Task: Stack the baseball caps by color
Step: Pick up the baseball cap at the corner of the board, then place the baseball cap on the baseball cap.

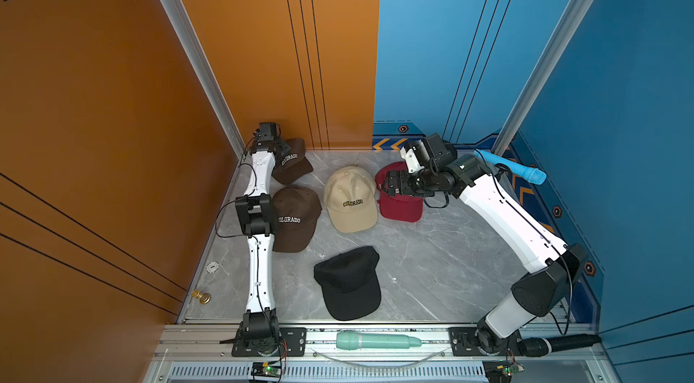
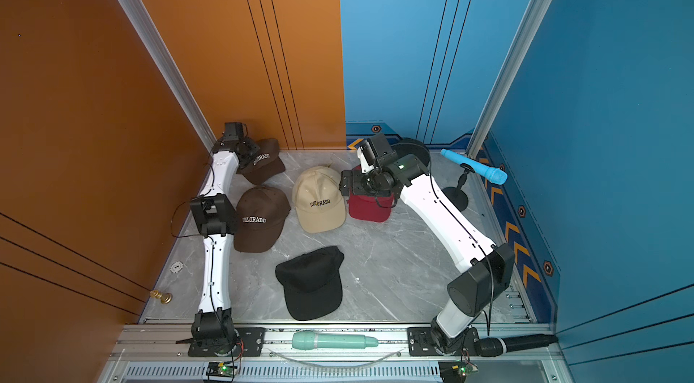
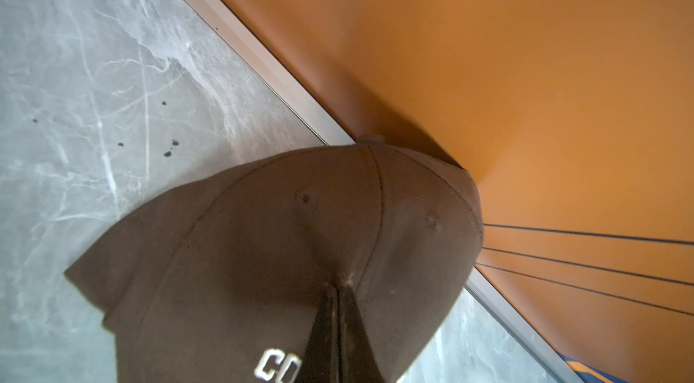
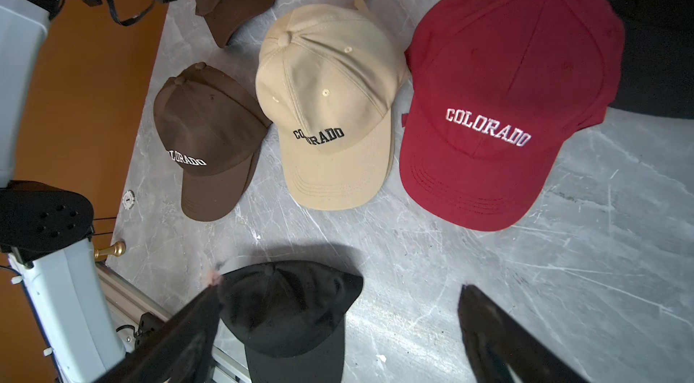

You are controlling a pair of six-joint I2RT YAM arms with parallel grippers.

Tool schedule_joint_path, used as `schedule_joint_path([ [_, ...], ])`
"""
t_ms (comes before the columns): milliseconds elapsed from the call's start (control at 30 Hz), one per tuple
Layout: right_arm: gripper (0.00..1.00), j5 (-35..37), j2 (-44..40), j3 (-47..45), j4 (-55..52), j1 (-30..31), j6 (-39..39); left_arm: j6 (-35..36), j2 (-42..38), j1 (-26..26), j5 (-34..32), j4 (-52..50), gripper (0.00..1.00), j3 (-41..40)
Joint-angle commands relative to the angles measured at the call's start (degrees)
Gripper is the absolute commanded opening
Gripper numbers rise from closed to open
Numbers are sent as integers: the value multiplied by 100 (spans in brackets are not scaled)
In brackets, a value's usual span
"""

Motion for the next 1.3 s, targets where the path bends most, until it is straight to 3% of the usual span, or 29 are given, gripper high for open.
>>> schedule_joint_path([
  [0, 100, 104, -189, -187, 267, 44, 120, 198, -522, -42, 145, -396, 0, -143],
  [333, 100, 16, -605, -778, 698, 60, 173, 382, -1289, -12, 152, -404, 0, -265],
  [700, 100, -132, -1080, -1312, 1007, 106, 219, 940, -2454, -78, 302, -780, 0, -1169],
  [1267, 100, -781, -1469, -1716, 1147, 102, -111, 1783, -5801, -308, 101, -731, 0, -5061],
])
